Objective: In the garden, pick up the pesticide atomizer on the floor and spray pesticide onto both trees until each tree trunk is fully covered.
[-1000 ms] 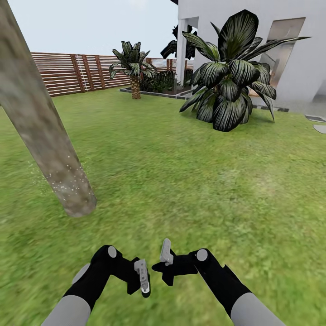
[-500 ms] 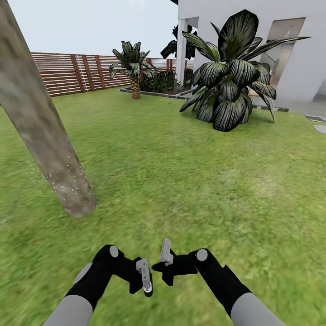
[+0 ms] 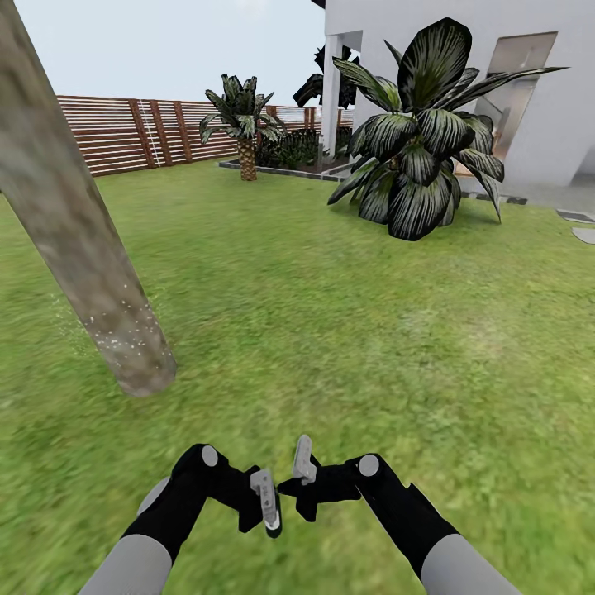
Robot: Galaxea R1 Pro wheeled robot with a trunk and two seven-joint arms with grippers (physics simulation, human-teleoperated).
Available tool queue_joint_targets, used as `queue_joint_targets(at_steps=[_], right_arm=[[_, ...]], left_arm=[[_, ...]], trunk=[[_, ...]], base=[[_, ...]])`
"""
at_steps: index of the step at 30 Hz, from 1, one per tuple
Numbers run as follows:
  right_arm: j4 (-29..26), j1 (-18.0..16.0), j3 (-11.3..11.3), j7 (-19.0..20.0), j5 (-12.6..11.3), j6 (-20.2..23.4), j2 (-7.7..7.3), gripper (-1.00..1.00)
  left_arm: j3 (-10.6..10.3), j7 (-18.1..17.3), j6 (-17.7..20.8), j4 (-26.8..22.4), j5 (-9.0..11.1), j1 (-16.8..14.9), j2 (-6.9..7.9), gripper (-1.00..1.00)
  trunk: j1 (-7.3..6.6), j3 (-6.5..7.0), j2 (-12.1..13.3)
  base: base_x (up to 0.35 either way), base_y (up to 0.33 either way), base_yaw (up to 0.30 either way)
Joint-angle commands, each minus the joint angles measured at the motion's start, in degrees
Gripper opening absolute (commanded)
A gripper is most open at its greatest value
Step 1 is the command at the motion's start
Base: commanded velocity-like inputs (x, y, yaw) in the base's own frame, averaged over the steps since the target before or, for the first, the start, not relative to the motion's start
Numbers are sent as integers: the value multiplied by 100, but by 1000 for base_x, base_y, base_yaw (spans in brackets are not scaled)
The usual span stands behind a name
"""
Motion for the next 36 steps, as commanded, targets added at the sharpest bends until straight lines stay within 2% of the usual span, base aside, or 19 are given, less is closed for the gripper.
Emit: queue_joint_targets(at_steps=[1, 36], right_arm=[[-8, -2, -5, 16, 38, 0, 1, -100], [-1, -2, -5, 12, 38, 0, 1, -100]], left_arm=[[-1, -27, 55, -8, -6, -2, -1, -100], [8, -63, 50, 51, 17, -2, -45, -100]], trunk=[[-1, -5, -2], [-1, -5, -2]], base=[[0, 0, 0], [0, 0, 0]])
